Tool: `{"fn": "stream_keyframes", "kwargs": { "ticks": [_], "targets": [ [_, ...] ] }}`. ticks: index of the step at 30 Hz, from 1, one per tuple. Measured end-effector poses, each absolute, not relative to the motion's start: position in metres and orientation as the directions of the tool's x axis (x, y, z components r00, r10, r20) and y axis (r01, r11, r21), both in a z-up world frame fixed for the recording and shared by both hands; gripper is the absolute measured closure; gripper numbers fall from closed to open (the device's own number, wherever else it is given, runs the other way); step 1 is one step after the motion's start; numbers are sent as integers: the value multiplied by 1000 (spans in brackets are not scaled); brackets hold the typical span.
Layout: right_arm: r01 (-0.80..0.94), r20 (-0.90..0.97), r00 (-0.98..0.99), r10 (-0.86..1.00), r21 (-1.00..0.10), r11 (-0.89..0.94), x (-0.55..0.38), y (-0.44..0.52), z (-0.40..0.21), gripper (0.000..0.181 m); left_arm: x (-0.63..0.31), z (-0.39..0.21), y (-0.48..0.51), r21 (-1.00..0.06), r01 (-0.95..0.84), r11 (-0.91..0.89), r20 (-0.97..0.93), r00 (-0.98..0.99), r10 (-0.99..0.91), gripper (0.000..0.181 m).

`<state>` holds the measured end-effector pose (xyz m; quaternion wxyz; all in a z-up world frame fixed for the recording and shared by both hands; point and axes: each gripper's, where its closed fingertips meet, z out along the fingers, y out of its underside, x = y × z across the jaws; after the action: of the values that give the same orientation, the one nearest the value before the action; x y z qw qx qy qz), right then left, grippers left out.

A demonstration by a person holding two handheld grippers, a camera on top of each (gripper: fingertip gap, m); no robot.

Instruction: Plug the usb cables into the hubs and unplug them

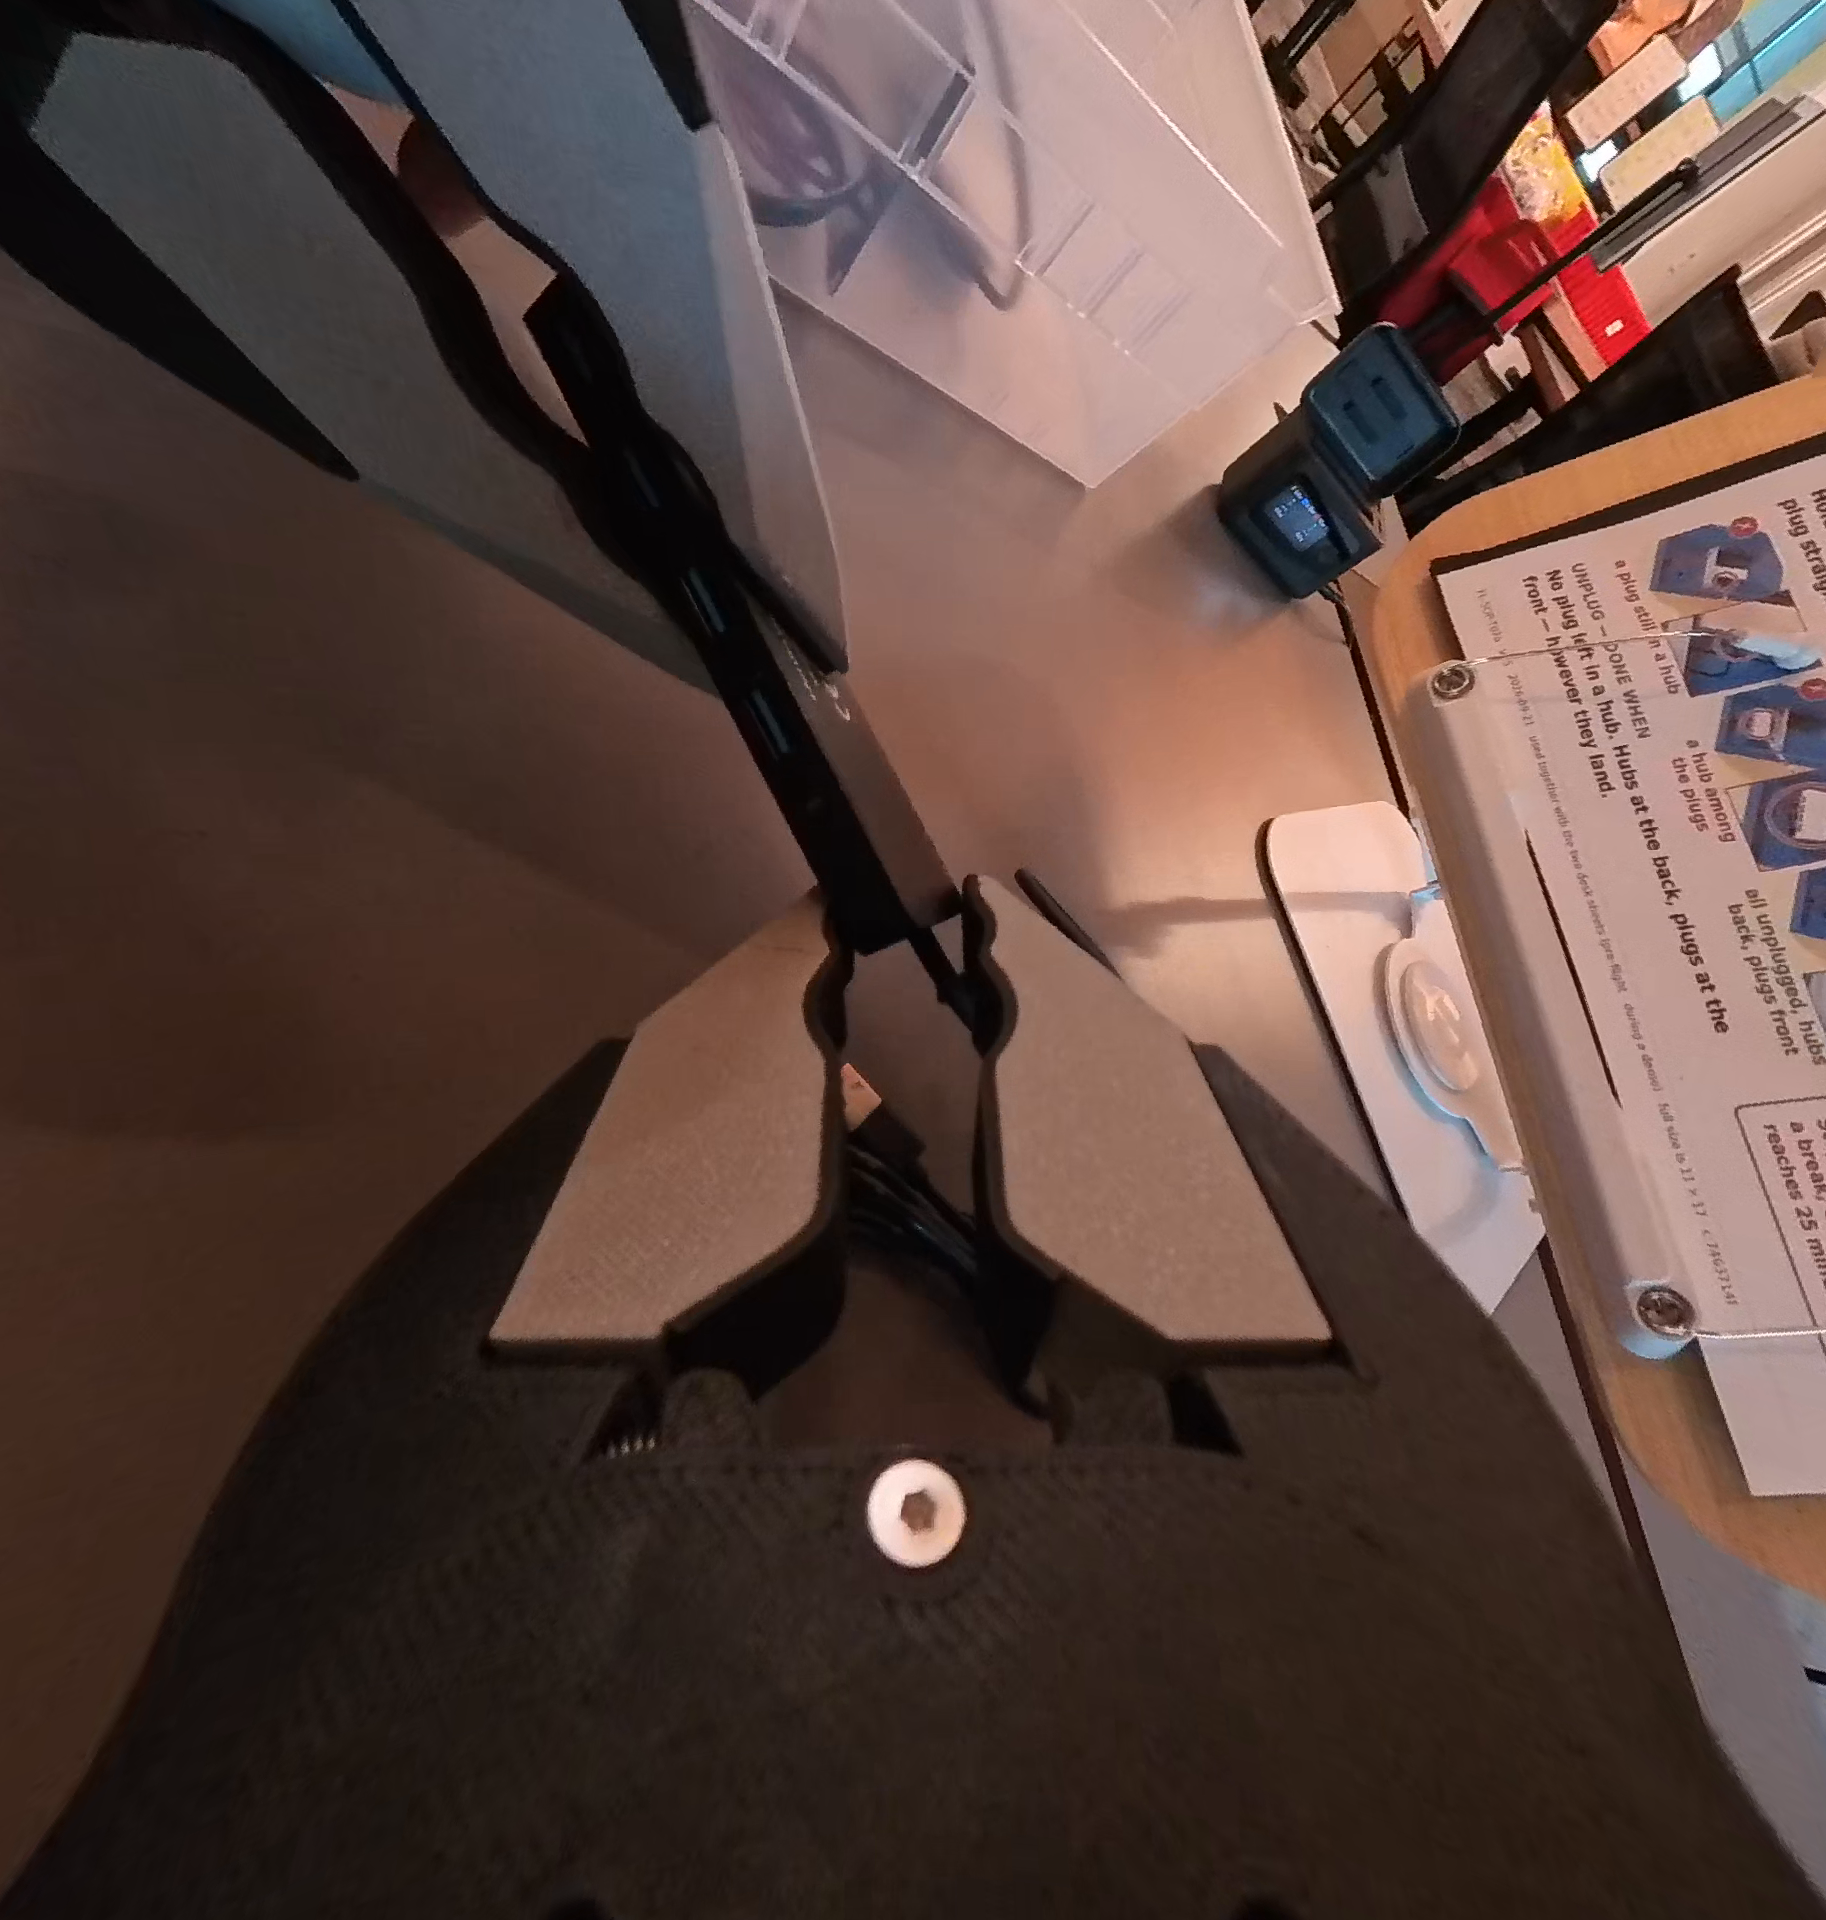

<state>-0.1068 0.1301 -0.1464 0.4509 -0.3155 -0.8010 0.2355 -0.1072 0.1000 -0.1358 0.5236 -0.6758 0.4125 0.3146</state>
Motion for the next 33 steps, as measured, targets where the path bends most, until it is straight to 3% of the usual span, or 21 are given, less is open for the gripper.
{"fn": "stream_keyframes", "kwargs": {
  "ticks": [33],
  "targets": [
    [270,542,-395,742,-704,657,-104,128,-139,161,-107,-130,99,-418,-903,-95,-883,429,-189,172]
  ]
}}
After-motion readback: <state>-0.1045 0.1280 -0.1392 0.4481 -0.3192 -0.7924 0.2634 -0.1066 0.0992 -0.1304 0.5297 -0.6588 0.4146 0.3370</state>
